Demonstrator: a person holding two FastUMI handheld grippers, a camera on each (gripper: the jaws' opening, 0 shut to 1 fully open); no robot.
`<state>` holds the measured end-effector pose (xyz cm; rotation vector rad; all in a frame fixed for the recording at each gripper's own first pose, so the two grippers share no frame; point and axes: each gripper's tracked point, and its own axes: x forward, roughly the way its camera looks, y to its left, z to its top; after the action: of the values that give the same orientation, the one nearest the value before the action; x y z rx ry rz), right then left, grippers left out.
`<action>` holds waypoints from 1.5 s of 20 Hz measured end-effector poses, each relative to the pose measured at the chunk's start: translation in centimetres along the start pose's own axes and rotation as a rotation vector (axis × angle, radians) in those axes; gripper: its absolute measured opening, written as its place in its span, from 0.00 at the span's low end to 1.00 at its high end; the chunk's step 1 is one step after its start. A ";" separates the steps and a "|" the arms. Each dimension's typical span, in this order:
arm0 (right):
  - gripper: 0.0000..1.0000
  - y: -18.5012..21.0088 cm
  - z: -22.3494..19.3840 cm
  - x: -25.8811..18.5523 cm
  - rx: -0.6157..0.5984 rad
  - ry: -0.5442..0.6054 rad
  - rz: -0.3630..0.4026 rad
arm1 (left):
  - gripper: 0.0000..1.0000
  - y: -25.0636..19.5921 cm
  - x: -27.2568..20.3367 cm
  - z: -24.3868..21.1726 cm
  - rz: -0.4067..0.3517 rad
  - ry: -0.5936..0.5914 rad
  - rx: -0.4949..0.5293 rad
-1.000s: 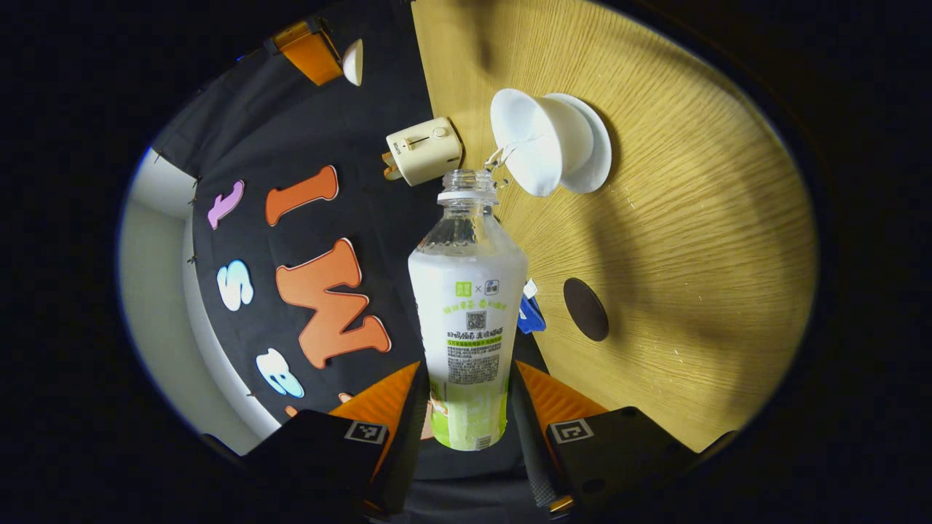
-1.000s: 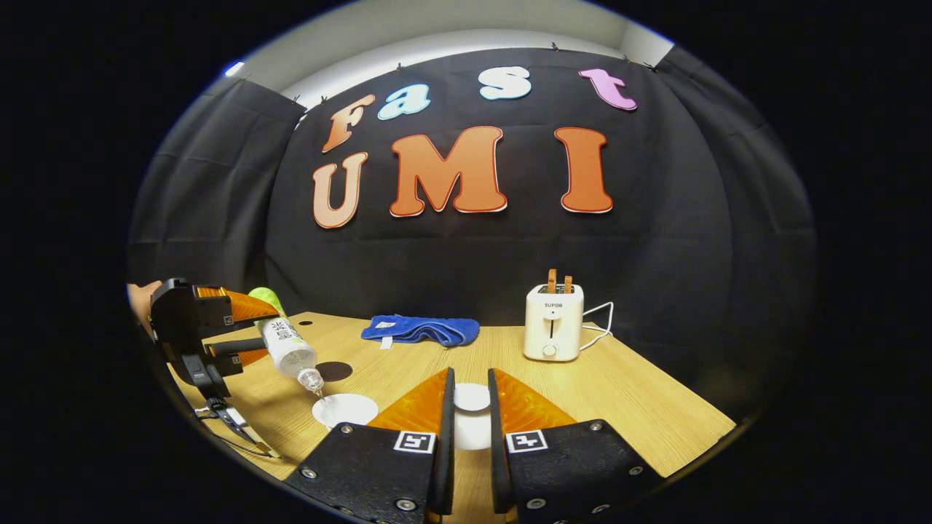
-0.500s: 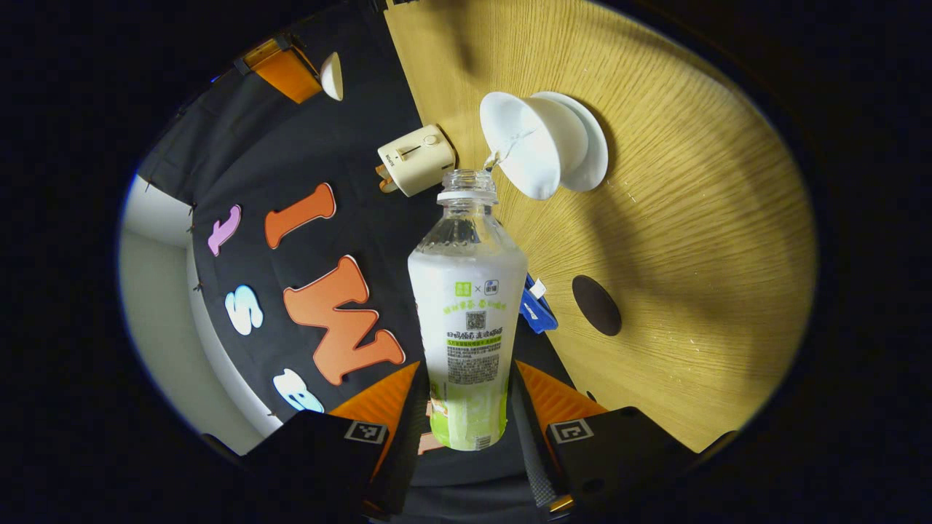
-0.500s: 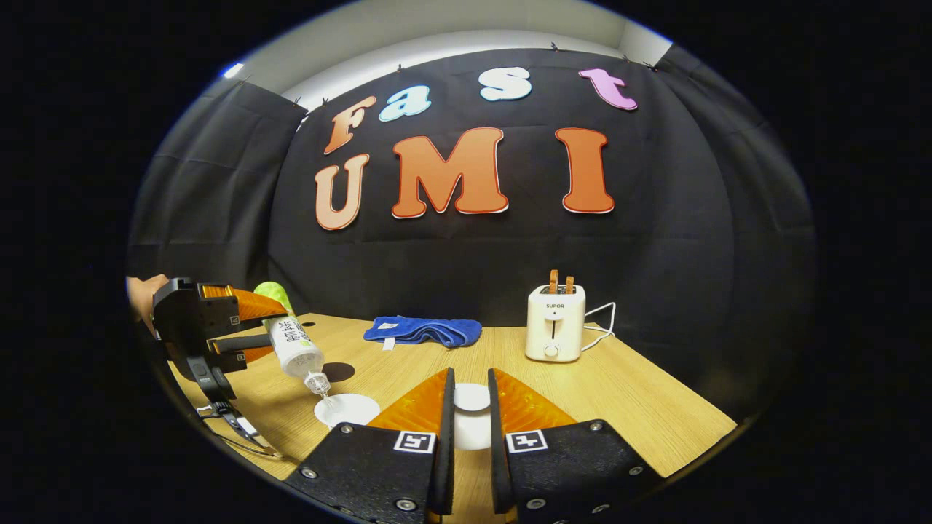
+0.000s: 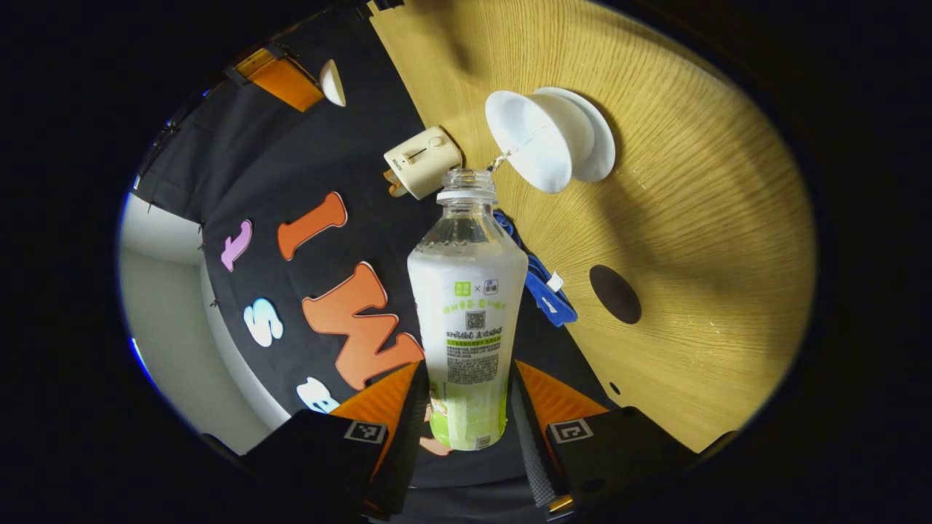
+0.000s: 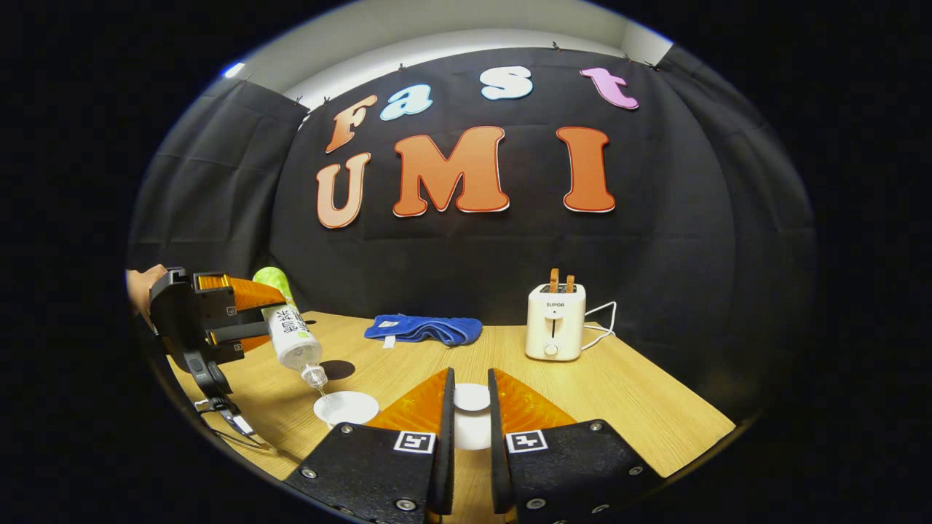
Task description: Open the teacup lid with one hand, grasp the water bottle and pour water into the teacup with the other hand; after pouring, place the water bottle on the coaster and then close the teacup lid.
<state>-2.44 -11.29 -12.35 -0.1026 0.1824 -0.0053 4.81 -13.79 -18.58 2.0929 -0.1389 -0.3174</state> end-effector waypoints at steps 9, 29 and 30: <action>0.21 0.0 -0.1 0.0 -0.015 0.004 0.008 | 0.65 1.1 0.3 -0.7 0.021 -0.008 0.045; 0.21 1.2 -0.4 0.7 -0.004 0.008 0.022 | 0.64 -0.4 0.7 2.9 0.027 -0.098 0.010; 0.21 1.3 -0.4 0.7 -0.002 0.009 0.022 | 0.64 -0.6 0.6 2.9 0.025 -0.097 0.001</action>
<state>-1.88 -10.07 -13.02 -0.1023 0.1921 0.0163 4.53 -16.02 -20.57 2.0752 -0.2232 -0.4040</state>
